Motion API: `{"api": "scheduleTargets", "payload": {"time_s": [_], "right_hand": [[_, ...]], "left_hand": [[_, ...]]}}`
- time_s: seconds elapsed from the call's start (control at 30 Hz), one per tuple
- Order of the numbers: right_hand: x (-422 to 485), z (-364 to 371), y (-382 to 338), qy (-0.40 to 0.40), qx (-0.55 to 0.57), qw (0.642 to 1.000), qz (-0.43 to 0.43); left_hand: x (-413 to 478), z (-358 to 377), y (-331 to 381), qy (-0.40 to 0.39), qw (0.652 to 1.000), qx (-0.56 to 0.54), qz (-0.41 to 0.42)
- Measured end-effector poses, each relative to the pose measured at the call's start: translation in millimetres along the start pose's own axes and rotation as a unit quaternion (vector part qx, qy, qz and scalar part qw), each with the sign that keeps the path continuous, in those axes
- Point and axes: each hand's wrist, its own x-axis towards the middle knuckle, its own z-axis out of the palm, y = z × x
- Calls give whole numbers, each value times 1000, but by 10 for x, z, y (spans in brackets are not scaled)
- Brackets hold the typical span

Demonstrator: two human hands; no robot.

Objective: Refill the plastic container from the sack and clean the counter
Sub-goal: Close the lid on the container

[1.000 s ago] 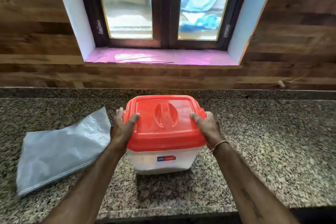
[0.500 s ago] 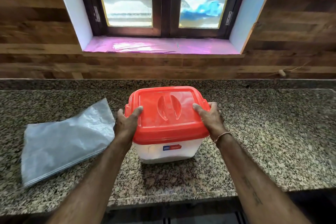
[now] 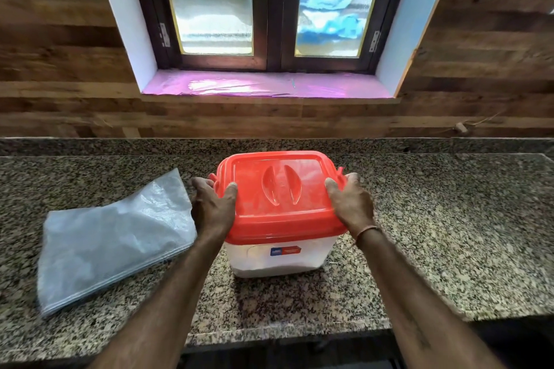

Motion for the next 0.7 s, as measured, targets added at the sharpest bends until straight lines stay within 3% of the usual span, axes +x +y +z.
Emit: {"api": "scheduleTargets", "payload": {"time_s": [0.07,0.2,0.27,0.33,0.43,0.7], "right_hand": [[-55,64,-59,26,-82,996,-33],[-83,61,-96,-9,-99,993,-59],[-61,10,-41,-23,-56,997,-51],[-31,-15,68,-53,81,995,-16],[72,14,195,-86,253,962,50],[883,50,-44,-75,272,958,41]], "left_hand": [[-11,30,-6,-10,1000,14,7],[-19,31,4,-23,997,63,35],[10,10,-26,-49,998,29,2],[10,-12,-57,-69,994,-34,-71],[47,12,-80,-78,985,-103,-119],[796,382,378,-72,983,-134,-104]]}}
